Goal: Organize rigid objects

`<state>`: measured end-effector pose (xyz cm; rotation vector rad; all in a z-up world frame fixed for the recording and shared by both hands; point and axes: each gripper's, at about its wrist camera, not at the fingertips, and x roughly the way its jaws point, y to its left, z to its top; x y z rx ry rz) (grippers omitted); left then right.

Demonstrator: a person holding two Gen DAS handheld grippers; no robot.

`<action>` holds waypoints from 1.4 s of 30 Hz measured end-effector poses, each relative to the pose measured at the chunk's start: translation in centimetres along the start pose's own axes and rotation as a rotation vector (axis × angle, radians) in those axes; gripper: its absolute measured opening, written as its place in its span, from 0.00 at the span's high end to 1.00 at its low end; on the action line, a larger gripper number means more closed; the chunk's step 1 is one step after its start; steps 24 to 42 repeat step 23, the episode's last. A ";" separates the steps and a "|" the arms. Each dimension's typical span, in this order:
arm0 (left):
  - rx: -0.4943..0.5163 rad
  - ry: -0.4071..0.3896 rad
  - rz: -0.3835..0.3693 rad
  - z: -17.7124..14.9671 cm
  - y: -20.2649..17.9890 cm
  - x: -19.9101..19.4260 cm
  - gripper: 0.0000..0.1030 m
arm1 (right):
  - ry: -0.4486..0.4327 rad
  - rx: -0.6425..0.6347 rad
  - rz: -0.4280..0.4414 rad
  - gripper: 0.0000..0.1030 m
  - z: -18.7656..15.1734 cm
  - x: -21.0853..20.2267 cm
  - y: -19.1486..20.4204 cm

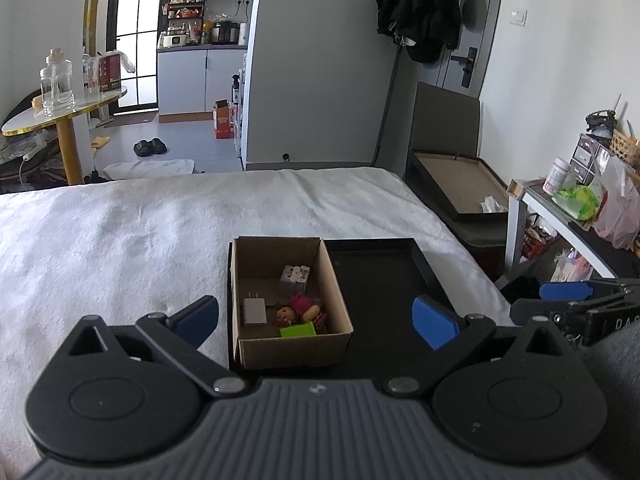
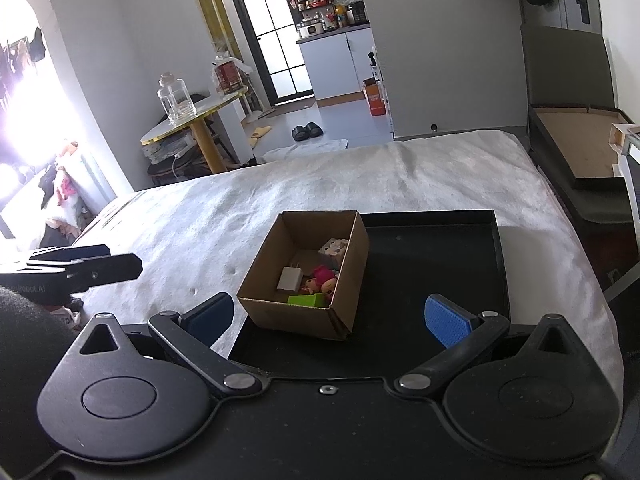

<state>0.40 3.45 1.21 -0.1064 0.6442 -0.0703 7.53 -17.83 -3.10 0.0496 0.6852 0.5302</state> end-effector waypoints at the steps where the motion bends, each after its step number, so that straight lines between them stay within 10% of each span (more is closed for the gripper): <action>1: 0.000 0.001 -0.001 0.0 0.0 0.0 0.01 | 0.000 -0.001 0.000 0.00 0.0 0.0 0.0; 42: 0.011 0.035 0.033 -0.9 -0.3 2.4 0.01 | 0.026 0.036 -0.022 0.00 -0.7 1.1 -1.2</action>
